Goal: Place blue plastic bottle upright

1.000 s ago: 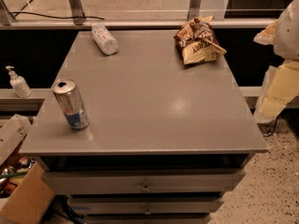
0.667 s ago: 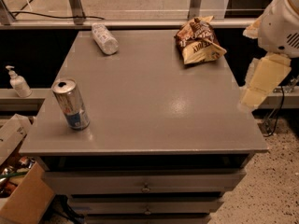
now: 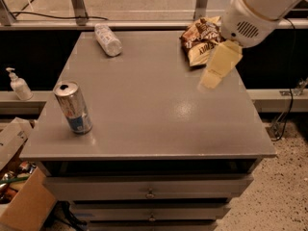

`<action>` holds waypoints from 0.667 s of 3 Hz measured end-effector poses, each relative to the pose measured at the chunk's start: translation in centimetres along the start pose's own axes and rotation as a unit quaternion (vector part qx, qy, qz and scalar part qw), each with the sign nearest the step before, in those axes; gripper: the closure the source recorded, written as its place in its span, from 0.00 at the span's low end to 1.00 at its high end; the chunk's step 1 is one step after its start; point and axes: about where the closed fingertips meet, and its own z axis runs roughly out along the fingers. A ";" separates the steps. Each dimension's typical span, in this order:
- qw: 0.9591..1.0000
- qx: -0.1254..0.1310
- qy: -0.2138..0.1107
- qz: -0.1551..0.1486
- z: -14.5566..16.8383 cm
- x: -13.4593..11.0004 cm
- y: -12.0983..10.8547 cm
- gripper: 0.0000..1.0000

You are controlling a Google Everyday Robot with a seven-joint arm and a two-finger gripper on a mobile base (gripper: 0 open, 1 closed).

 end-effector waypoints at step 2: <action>0.996 -0.006 -0.053 0.065 4.0 -6.4 -0.4 0.00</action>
Offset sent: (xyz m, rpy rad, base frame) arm 0.0266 0.0441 -0.0090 0.0974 0.0065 -0.0658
